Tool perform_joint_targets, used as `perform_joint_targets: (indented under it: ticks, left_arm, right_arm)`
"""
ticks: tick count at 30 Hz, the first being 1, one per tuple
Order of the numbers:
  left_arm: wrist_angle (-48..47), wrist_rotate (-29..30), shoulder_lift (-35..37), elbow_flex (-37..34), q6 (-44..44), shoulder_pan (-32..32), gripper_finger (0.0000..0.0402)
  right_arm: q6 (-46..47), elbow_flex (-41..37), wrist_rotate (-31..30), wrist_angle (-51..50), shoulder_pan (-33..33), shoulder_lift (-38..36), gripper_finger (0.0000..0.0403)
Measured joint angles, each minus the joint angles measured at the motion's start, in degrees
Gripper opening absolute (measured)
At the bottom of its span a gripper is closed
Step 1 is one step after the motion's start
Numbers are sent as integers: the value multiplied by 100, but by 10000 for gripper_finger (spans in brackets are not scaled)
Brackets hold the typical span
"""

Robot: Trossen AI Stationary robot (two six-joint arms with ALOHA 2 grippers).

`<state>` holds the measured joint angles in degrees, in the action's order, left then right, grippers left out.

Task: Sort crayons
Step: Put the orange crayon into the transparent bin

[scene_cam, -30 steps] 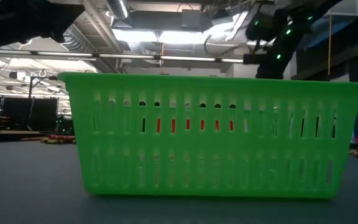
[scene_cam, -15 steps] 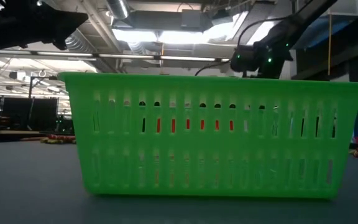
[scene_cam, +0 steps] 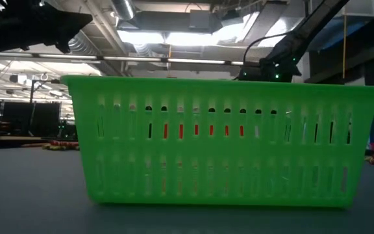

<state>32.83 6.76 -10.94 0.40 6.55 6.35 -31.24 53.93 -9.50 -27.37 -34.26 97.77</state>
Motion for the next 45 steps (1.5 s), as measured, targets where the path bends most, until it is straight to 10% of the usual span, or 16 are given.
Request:
perform_joint_targets:
  ticks: [7,17,34,45]
  left_arm:
    - [75,-4,0,0,4,0,0]
    - [129,-2,2,0,1,2,0]
    - [294,166,2,0,4,1,0]
    - [412,190,2,0,-1,2,0]
  right_arm:
    - [-178,7,0,170,-31,199,140]
    - [-264,3,-335,208,-39,214,14]
    - [-67,933,-671,-299,570,-677,18]
    - [690,1679,714,1664,536,-537,18]
